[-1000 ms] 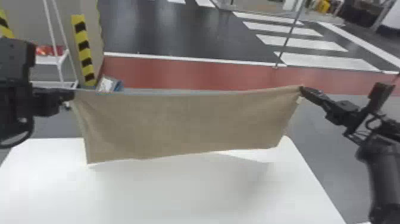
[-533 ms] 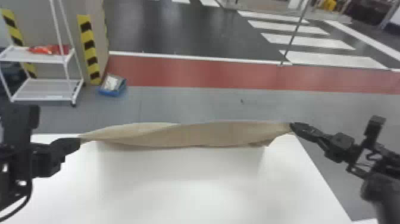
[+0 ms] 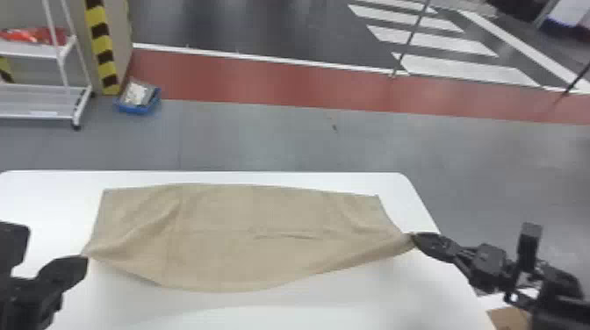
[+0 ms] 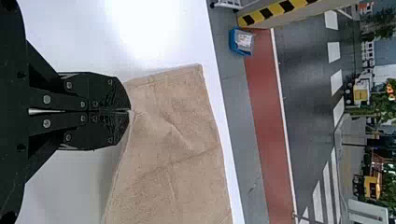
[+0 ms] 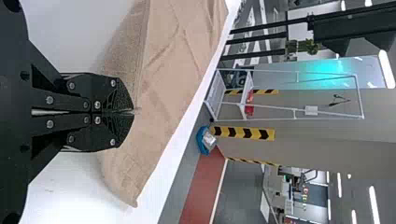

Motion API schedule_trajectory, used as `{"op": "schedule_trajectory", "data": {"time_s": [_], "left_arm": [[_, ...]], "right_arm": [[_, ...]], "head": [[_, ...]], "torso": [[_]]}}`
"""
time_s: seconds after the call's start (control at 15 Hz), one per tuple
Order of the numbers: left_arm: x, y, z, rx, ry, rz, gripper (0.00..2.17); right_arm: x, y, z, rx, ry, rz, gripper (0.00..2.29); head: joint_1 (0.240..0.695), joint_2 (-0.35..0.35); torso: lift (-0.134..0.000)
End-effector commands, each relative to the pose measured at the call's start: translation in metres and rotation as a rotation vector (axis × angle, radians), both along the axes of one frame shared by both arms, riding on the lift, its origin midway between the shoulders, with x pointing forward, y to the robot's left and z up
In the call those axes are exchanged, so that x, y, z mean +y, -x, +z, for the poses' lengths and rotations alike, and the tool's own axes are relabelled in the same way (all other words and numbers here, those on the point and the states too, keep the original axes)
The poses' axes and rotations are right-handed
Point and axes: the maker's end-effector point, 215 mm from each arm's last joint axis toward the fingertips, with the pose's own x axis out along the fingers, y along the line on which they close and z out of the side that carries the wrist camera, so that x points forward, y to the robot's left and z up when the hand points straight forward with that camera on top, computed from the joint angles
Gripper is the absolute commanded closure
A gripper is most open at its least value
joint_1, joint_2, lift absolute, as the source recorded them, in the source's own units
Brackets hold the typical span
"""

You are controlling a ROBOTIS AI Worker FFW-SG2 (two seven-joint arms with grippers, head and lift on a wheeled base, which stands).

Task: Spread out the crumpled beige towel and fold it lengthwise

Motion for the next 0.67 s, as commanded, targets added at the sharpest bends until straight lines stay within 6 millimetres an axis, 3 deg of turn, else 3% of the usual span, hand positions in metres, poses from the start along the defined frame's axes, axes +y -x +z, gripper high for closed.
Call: {"op": "schedule_trajectory", "data": {"time_s": [0.0,0.27,0.6], "left_arm": [[-0.003,0.013,-0.008,0.017,-0.019,-0.008,2.09],[0.010,0.018,-0.013,0.006,-0.103,-0.004,2.09],[0.024,0.044,-0.022,0.032,-0.124,0.005,2.09]], "right_arm": [[-0.013,0.021,-0.004,0.007,0.020,-0.005,1.62],[-0.032,0.031,0.007,-0.024,-0.016,-0.057,1.63],[-0.063,0.034,0.024,-0.043,-0.080,-0.149,1.63]], "head": [[0.695,-0.311],[0.695,-0.350],[0.695,-0.350]], "torso": [[0.000],[0.000],[0.000]]}}
